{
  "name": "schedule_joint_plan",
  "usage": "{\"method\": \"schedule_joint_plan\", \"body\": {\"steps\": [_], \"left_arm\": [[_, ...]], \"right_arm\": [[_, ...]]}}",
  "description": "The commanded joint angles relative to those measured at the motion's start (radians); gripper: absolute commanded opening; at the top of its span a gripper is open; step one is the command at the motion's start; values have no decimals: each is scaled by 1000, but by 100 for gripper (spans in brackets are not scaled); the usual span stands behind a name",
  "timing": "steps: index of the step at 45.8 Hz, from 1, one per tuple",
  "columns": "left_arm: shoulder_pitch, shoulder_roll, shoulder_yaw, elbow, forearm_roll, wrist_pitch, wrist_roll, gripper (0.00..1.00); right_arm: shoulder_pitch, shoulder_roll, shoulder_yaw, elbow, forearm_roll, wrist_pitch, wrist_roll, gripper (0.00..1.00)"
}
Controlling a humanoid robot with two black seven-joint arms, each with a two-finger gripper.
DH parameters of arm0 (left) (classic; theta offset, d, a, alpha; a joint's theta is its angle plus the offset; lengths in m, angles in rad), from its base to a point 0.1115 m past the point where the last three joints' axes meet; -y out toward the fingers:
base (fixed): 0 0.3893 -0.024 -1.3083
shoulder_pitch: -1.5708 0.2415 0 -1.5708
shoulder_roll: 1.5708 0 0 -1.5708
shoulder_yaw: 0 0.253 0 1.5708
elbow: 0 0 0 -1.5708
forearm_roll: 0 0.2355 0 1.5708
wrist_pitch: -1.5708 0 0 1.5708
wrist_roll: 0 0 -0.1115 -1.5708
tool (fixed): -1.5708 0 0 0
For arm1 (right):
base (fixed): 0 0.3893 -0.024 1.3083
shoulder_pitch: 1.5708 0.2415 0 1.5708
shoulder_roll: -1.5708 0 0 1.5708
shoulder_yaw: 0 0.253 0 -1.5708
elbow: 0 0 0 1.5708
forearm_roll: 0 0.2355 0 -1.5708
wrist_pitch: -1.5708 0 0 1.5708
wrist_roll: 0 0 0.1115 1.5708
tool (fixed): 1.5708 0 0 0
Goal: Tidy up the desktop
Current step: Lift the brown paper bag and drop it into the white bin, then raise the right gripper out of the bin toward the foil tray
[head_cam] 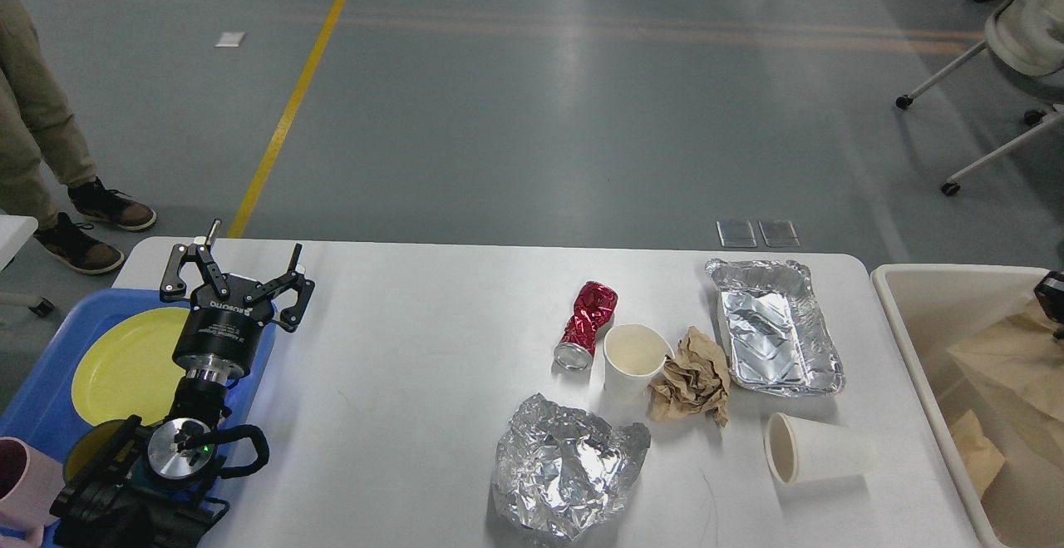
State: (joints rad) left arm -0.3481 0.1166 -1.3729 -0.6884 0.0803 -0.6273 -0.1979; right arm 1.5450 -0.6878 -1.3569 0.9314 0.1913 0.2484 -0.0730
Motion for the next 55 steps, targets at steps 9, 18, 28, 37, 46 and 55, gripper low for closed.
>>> {"method": "schedule_joint_plan", "body": {"steps": [9, 18, 28, 37, 46, 55], "left_arm": [[0, 0, 0, 0, -1, 0, 0, 96], [0, 0, 0, 0, 1, 0, 0, 96], [0, 0, 0, 1, -1, 0, 0, 96], [0, 0, 0, 1, -1, 0, 0, 96], [0, 0, 0, 1, 1, 0, 0, 96], [0, 0, 0, 1, 1, 0, 0, 96]], "right_arm": [[-609, 119, 277, -554, 4, -138, -1, 0], [-917, 278, 360, -861, 16, -218, -4, 0], [-999, 336, 403, -922, 19, -261, -4, 0], [-1036, 369, 403, -921, 19, -265, -4, 0], [-1057, 390, 401, -921, 19, -264, -4, 0], [-1057, 379, 404, -921, 19, -278, 1, 18]]}}
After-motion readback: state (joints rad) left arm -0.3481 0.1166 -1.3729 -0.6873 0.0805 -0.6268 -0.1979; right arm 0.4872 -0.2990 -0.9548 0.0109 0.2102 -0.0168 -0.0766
